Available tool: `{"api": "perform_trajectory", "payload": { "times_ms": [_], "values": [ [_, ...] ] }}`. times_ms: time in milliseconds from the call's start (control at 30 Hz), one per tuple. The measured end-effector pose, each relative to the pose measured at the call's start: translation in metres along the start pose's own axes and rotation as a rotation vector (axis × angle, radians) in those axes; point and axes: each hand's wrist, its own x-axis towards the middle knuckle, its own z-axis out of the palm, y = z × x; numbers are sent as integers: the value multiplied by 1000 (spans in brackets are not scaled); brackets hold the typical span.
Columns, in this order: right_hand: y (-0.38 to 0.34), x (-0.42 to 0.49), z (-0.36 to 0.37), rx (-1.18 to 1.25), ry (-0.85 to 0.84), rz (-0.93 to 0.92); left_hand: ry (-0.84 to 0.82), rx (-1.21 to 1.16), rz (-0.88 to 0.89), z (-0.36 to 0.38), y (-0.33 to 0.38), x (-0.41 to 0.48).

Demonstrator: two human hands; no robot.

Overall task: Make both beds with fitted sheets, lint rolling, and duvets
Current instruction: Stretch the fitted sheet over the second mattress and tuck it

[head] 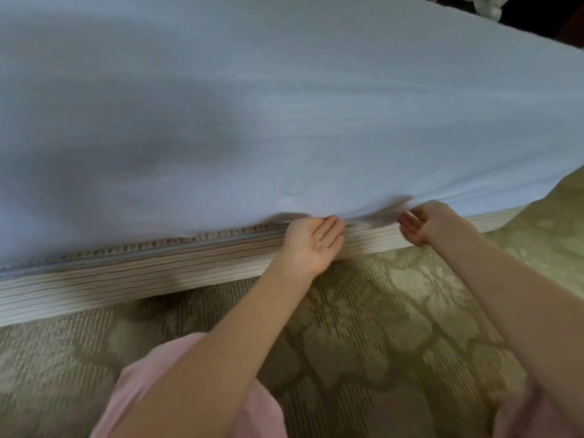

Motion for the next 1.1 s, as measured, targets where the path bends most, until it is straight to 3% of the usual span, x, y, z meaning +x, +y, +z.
{"api": "perform_trajectory", "payload": {
  "times_ms": [133, 233, 400, 567, 900, 1100],
  "values": [
    [-37, 58, -40, 208, 16, -103, 149, -75, 132, 18, -18, 25],
    [-46, 86, -39, 167, -92, -174, 195, -85, 217, 42, -36, 36],
    [-33, 102, -52, -200, -41, -322, 300, -117, 391, 74, -57, 54],
    [-30, 135, -85, -510, -176, -454, 416, -141, 538, 92, -91, 80],
    [-28, 142, -92, -450, -328, -456, 610, -100, 475, 124, -110, 72],
    [-30, 131, -86, -296, -370, -348, 646, -11, 480, 138, -102, 83]
  ]
}}
